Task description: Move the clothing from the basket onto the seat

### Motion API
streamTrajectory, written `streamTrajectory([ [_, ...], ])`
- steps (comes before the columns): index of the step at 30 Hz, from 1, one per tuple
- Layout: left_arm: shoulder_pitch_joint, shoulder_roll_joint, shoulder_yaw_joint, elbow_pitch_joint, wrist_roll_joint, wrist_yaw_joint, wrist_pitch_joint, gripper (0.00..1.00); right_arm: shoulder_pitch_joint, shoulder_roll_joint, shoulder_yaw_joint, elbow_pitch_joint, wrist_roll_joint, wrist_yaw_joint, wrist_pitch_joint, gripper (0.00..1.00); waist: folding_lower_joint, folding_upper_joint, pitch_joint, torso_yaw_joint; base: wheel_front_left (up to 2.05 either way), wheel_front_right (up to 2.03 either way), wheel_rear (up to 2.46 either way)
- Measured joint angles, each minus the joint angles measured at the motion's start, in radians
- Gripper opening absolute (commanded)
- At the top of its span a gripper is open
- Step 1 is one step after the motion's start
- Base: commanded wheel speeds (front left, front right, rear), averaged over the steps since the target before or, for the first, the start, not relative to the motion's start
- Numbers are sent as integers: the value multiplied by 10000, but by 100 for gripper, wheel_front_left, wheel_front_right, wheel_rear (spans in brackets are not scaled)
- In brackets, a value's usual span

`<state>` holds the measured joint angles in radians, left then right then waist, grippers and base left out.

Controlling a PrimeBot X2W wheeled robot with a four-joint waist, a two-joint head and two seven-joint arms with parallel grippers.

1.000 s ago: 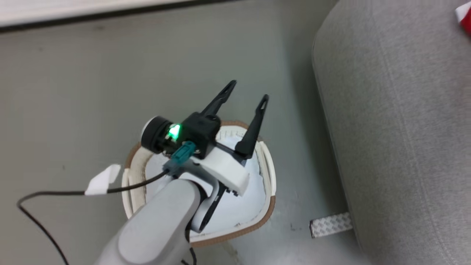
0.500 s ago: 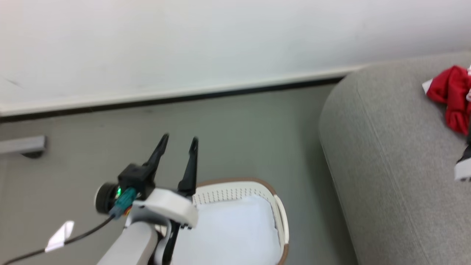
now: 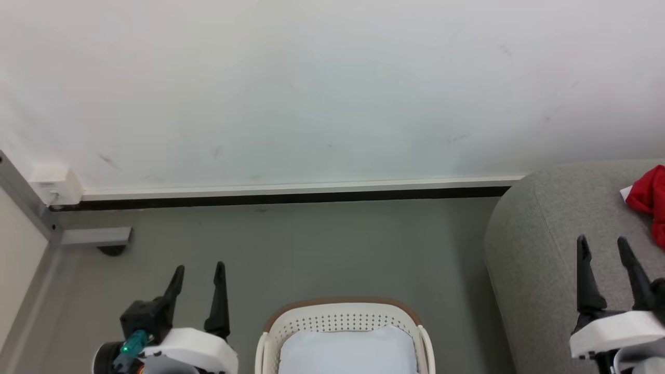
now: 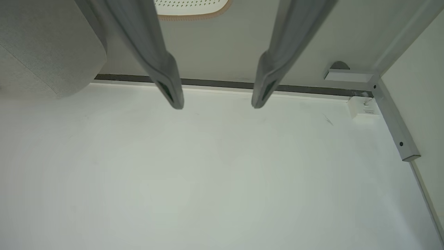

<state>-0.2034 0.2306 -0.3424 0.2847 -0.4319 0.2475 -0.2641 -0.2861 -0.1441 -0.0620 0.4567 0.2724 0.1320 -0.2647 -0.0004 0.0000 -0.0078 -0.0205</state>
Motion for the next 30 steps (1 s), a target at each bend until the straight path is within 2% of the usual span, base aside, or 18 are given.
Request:
streamTrajectory([
  [9, 824, -360, 851, 105, 472, -794, 0, 100, 1523, 535, 332, -270, -395, 0, 2, 100, 3, 0, -279, 277, 0, 0, 0],
  [20, 1173, -750, 1574, 362, 1049, -1879, 0, 100, 1834, 746, 385, -190, -725, 0, 2, 100, 5, 0, -440, 187, 0, 0, 0],
  [30, 1181, -1057, 2004, 619, 1563, -2328, 0, 100, 1831, 779, 347, -140, -859, 0, 2, 100, 4, 0, -439, 159, 0, 0, 0],
])
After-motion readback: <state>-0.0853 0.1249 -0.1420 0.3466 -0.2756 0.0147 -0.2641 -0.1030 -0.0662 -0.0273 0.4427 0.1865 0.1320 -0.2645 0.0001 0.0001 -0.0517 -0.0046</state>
